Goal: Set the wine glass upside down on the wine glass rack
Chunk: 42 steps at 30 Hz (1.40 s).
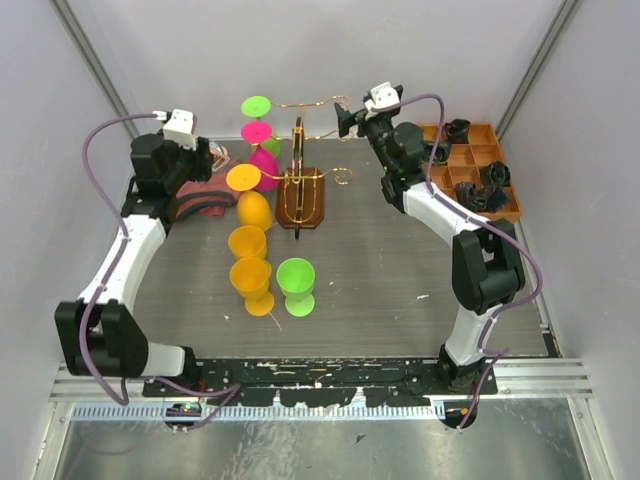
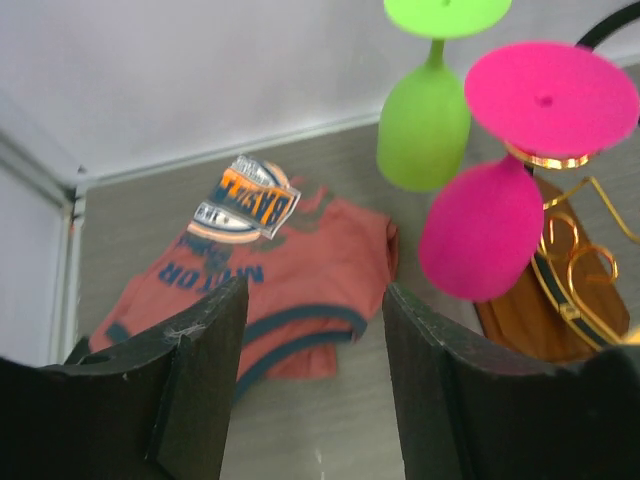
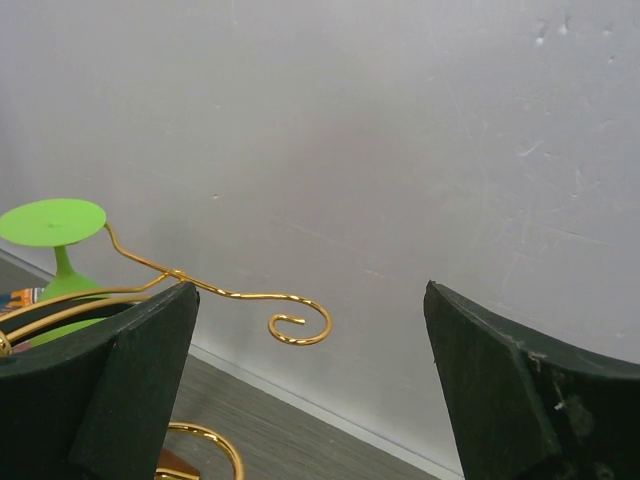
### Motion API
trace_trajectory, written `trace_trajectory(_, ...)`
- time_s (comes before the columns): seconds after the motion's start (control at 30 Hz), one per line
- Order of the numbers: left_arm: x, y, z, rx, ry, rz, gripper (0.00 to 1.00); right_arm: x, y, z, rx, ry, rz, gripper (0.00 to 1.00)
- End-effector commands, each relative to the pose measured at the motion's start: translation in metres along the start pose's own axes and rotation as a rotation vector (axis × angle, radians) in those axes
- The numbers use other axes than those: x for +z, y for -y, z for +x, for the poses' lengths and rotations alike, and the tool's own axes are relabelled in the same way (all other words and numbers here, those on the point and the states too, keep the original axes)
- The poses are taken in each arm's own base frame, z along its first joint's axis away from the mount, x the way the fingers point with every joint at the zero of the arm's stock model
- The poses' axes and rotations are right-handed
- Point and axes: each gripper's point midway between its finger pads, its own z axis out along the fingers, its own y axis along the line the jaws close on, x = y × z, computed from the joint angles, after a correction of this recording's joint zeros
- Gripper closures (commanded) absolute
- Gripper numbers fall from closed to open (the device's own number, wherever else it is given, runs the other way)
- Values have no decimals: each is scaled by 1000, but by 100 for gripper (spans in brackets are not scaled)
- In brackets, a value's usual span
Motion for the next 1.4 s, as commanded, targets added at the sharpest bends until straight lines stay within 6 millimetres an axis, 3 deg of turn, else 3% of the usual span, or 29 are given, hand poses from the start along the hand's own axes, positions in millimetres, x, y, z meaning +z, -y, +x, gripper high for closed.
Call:
trace_trajectory(0.0, -44, -8, 25, 35, -181, -66, 37, 10, 25, -61, -28, 139, 59, 0)
trace_trajectory(0.07, -57, -3, 35, 30, -252, -59, 37, 14, 37, -70, -50, 152, 83, 0)
trace_trajectory(0.23, -98, 9, 33, -11, -272, -50, 34, 21, 62, -92, -84, 201, 149, 0)
trace_trajectory(0.43, -126, 32, 39, -147, -264, -3, 33, 23, 69, -106, -132, 252, 175, 0)
trace_trajectory(0.57, -130, 47, 43, -207, -251, 30, 34, 22, 70, -102, -137, 246, 177, 0)
trace_trajectory(0.97, -113, 94, 69, -187, -380, 159, 42, 10, 75, -99, -162, 228, 191, 0)
trace_trajectory(1.37, -116, 119, 111, -207, -582, 185, 47, 0, 86, -94, -180, 211, 213, 0)
